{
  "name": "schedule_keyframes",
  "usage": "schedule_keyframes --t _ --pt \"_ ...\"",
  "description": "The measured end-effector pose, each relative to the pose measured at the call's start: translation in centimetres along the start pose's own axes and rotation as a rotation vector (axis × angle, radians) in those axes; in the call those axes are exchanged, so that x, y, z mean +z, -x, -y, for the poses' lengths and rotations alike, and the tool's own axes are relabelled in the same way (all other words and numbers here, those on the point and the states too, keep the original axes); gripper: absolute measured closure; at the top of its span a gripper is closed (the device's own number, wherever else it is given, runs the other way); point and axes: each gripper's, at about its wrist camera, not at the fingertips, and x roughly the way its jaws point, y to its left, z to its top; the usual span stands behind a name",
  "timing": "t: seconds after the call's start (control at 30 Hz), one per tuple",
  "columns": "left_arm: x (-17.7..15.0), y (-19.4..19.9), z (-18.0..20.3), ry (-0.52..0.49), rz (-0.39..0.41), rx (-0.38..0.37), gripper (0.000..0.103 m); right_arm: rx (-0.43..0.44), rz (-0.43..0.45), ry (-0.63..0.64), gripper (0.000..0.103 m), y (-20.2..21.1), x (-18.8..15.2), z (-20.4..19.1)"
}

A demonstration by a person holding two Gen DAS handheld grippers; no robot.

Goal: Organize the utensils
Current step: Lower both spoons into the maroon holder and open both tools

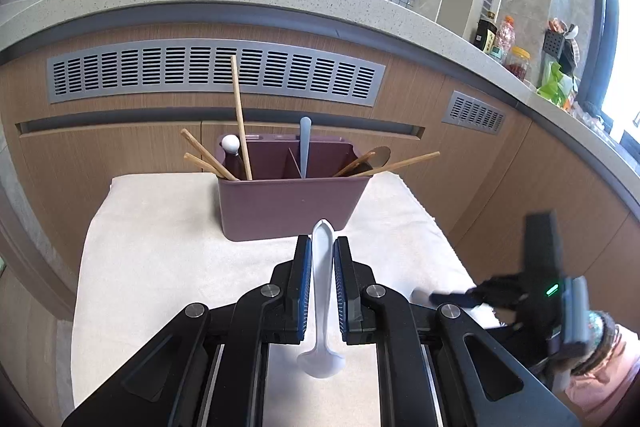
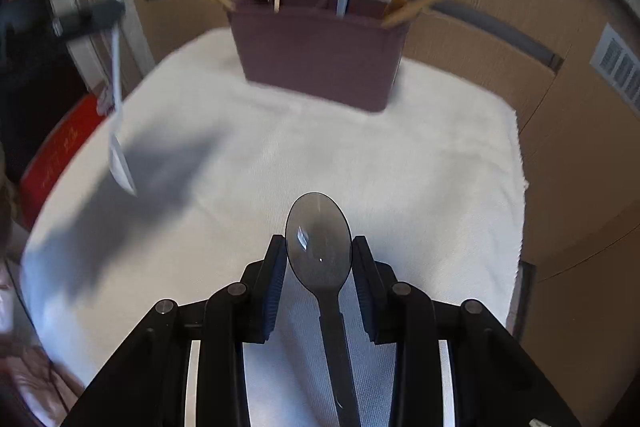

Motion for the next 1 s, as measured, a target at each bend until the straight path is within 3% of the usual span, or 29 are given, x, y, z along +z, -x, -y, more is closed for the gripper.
schedule_keyframes --t 0.27,0.37,0.57,0.7,0.83,1.0 --pt "0.5 -0.7 -0.3 0.001 -0.006 0.0 0.091 0.024 0.212 -0.071 0.073 5.0 4.7 0.1" --pt "2.3 -0.6 -0.3 -0.012 0.019 0.002 0.091 0.034 0.31 -0.112 0.073 7.0 7.7 0.8" --pt "10.3 1.7 0.5 -0.077 0.216 0.033 0.091 0.006 0.615 -0.153 0.073 13.3 15.5 1.7" --pt "14.4 1.7 -0.1 -0.069 0.337 0.048 0.091 -0.032 0.768 -0.207 0.073 14.4 19.0 2.4" --pt "16.5 -1.3 -1.4 -0.054 0.345 0.066 0.091 -0.059 0.789 -0.262 0.072 11.2 21.2 3.1" --pt "16.2 -6.4 -2.9 -0.041 0.293 0.11 0.091 -0.061 0.714 -0.323 0.072 5.0 22.3 4.7"
